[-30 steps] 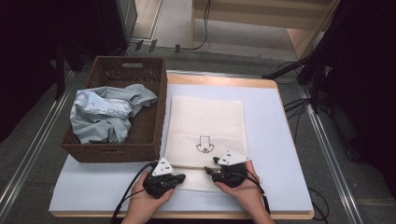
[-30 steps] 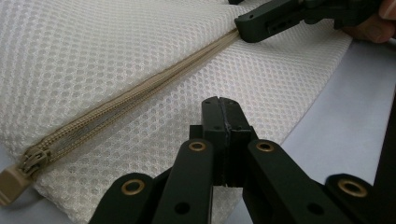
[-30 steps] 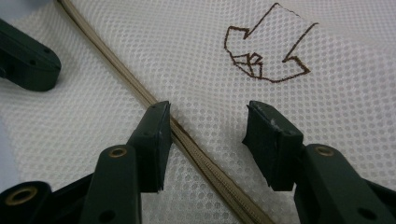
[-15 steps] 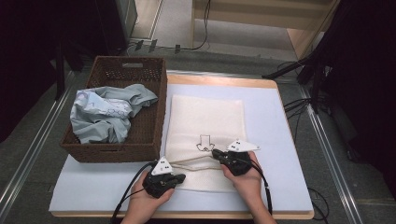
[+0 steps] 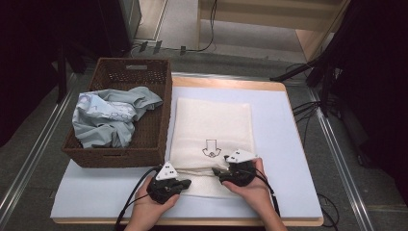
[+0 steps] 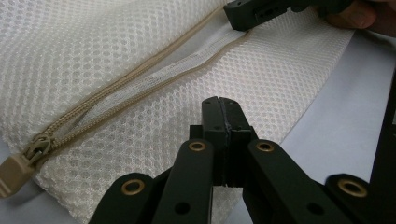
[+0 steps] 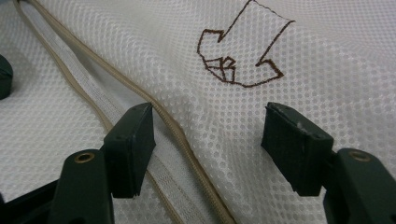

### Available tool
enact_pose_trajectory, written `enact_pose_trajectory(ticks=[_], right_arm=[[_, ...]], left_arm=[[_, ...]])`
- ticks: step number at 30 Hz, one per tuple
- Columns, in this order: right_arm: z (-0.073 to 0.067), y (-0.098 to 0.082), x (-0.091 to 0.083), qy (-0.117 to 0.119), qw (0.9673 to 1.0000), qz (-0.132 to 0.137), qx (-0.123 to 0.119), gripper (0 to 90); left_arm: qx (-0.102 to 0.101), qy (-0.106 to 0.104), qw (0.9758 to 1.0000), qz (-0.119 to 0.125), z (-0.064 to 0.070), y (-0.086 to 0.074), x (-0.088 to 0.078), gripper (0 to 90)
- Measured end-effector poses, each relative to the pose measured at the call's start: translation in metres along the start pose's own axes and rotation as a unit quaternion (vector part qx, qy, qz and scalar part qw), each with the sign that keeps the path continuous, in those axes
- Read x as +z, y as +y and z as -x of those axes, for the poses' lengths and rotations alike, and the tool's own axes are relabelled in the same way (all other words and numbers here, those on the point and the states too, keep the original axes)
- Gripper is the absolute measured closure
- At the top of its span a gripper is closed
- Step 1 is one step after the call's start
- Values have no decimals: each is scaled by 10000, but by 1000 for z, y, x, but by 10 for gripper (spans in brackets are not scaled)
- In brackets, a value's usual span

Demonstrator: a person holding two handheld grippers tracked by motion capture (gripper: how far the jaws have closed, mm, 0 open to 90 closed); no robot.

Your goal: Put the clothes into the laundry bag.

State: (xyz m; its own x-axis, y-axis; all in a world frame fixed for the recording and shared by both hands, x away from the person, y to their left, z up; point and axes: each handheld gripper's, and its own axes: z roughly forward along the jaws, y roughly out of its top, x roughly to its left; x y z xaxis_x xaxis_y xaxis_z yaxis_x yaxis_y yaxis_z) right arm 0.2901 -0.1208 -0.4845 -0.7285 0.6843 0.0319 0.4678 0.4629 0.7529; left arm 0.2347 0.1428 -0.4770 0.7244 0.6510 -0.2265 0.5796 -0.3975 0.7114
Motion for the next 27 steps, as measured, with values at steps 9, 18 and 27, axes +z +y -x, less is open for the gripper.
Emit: enact_pose_trajectory(ticks=[9, 18, 27], right_arm=[[7, 2, -2, -353, 9971, 210, 646, 746], [11, 3, -3, -708, 9934, 536, 732, 613], [13, 3, 2, -600, 9966, 48, 570, 461]], left_arm=[[12, 14, 10000, 0, 0, 0, 0, 900], [11, 12, 10000, -2, 0, 0, 0, 900], [0, 3, 10000, -2, 0, 0, 0, 900]])
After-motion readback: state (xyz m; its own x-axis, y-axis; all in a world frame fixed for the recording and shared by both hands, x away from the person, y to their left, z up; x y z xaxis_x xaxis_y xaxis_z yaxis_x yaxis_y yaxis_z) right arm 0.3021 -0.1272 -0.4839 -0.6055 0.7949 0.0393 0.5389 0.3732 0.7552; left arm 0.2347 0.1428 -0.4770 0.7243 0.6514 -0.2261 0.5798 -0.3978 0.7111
